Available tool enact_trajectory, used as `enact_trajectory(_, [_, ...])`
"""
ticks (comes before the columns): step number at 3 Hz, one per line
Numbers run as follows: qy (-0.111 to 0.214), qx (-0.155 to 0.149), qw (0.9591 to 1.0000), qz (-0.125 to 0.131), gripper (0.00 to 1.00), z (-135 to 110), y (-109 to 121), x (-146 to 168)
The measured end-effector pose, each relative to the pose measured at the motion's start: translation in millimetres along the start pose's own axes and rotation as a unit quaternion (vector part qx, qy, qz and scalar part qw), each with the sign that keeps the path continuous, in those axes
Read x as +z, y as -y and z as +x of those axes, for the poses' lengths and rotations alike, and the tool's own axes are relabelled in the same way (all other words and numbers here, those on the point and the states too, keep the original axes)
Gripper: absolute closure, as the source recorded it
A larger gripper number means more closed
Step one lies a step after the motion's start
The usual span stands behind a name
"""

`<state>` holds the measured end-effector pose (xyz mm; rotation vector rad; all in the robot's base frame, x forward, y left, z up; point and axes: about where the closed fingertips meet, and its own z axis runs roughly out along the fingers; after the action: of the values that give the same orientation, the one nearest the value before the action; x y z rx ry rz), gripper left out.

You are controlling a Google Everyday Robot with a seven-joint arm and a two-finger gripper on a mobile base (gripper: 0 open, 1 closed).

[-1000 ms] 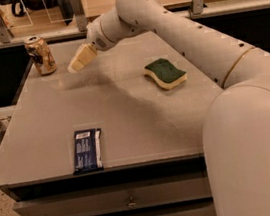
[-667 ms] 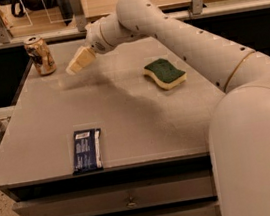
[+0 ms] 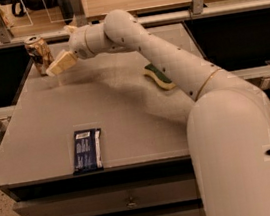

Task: Move orange can near rxbar blueberry

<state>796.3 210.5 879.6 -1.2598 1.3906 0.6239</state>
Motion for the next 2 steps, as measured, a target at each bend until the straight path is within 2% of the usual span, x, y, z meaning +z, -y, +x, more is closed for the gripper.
enact_trajectory(1, [0.040, -0.008, 0.9990, -0.016, 0.00, -13.6, 3.3, 27.2])
enact_trajectory(2, [0.054, -0.013, 0.9979, -0.034, 0.15, -26.1, 1.8, 48.6])
